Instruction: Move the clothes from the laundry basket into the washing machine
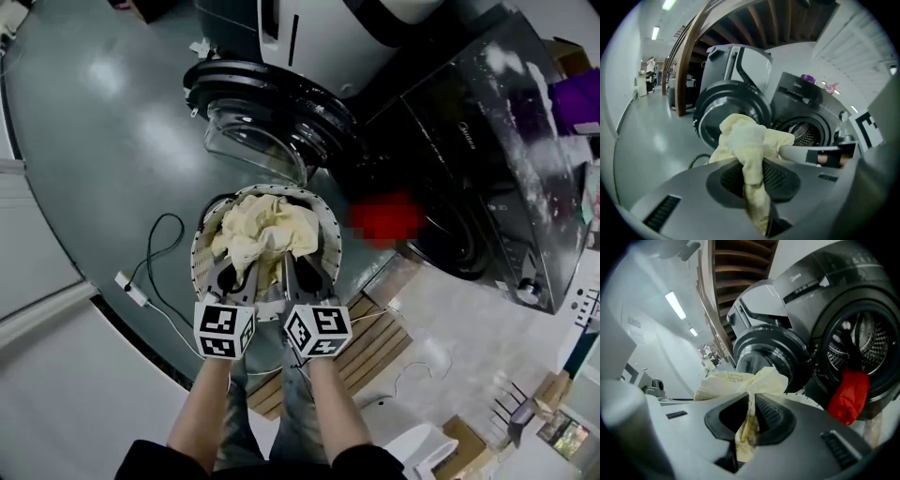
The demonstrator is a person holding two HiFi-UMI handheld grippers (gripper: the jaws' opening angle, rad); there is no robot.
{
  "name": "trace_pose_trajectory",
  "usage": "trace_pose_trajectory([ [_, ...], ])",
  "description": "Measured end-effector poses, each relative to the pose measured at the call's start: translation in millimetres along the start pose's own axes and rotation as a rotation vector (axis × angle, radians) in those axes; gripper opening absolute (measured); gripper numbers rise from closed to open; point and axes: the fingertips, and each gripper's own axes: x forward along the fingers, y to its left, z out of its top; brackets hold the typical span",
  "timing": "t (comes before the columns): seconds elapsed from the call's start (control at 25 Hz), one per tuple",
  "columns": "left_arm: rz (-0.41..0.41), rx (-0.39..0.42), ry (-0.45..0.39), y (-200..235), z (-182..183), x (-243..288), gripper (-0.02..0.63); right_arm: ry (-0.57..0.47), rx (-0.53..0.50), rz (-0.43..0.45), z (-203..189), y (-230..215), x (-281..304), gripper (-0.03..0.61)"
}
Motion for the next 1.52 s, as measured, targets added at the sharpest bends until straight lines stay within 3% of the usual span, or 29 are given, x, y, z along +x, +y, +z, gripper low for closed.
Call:
trace_pose_trajectory([
  [0.28, -0.134, 0.078, -0.066, -62.6, 83.4, -55.8, 0.076, -0.142, 0.018, -0.037, 93.2, 24.7, -76.6, 0.044],
  [0.52, -0.248, 0.217, -0.140, -114.1, 153.4, -84.5, 0.077, -0.280, 0.001, -0.101, 165.2, 32.4, -135.5, 0.044],
  [0.96, -0.475, 0.390, -0.258, -241.4, 236.8, -115.0, 0.077, -0.489, -0.039, -0.262, 263.7, 5.9, -255.3, 0.044],
  [1.24, -0.596, 0.483, -0.304, -338.7, 248.9, -110.7, 0.077, -0.570, -0.039, -0.347, 293.0, -47.1, -329.3, 0.044],
  [1.52, -0.558, 0.527, -0.247, -376.8, 207.0, -26.7, 0.077, -0.517, 0.000, -0.317, 264.9, -139.1, -309.6, 0.044],
])
